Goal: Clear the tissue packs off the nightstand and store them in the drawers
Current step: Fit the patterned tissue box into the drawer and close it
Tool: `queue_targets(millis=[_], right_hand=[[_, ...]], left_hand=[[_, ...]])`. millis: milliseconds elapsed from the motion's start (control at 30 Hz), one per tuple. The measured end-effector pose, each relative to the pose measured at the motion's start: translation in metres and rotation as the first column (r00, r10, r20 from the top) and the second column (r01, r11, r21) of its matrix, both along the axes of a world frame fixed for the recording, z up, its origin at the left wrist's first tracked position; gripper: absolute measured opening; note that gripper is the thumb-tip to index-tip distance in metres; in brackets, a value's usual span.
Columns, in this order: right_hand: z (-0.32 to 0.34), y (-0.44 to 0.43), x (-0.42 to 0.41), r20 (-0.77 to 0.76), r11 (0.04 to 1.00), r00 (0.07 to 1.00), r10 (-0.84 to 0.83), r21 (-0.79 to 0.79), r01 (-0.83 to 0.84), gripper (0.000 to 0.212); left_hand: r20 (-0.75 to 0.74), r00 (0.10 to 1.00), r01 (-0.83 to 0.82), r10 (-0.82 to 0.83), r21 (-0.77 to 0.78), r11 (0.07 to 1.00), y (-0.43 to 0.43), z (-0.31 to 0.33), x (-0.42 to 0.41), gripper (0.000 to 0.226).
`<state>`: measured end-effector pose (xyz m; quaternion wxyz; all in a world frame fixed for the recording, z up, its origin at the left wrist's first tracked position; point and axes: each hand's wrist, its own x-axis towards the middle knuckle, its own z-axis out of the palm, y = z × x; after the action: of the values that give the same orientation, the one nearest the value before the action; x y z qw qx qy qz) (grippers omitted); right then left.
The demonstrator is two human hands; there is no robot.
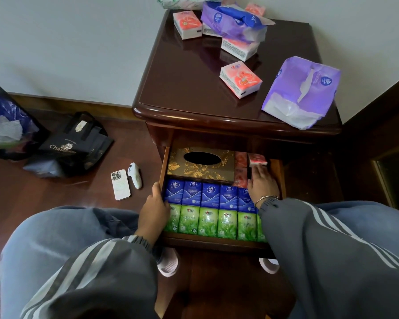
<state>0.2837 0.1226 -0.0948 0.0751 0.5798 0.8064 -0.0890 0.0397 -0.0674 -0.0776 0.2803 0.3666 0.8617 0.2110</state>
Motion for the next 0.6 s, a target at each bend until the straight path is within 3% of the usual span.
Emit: queue_targets(millis=[133,300,433,600], right_hand=[[0.003,0.009,-0.002,-0.021,0.998,1.000,-0.015,-0.066,0.013,0.042],[-0.004,-0.003,0.004,-0.094,0.992,0.991,-0.097,-0.086,0.089,0.044],[-0.007,-0.004,0.006,-0.100,0.987,0.993,-0.058,-0.158,0.042,0.038],[-0.007,-0.007,0.007,-0.114,0.993,0.992,-0.050,-0.113,0.037,0.036]], left_hand=[[0.000,1.000,0.010,-0.010,0.005,1.000,-0.001,0.000,-0.001,0.045],[0.001,1.000,0.009,-0.009,-0.001,1.000,0.000,-0.001,-0.001,0.043],[0.010,1.000,0.010,-0.009,-0.005,1.000,0.000,-0.001,-0.001,0.043],[0.006,1.000,0.003,-0.003,-0.008,1.000,0.000,-0.002,-0.001,0.044]])
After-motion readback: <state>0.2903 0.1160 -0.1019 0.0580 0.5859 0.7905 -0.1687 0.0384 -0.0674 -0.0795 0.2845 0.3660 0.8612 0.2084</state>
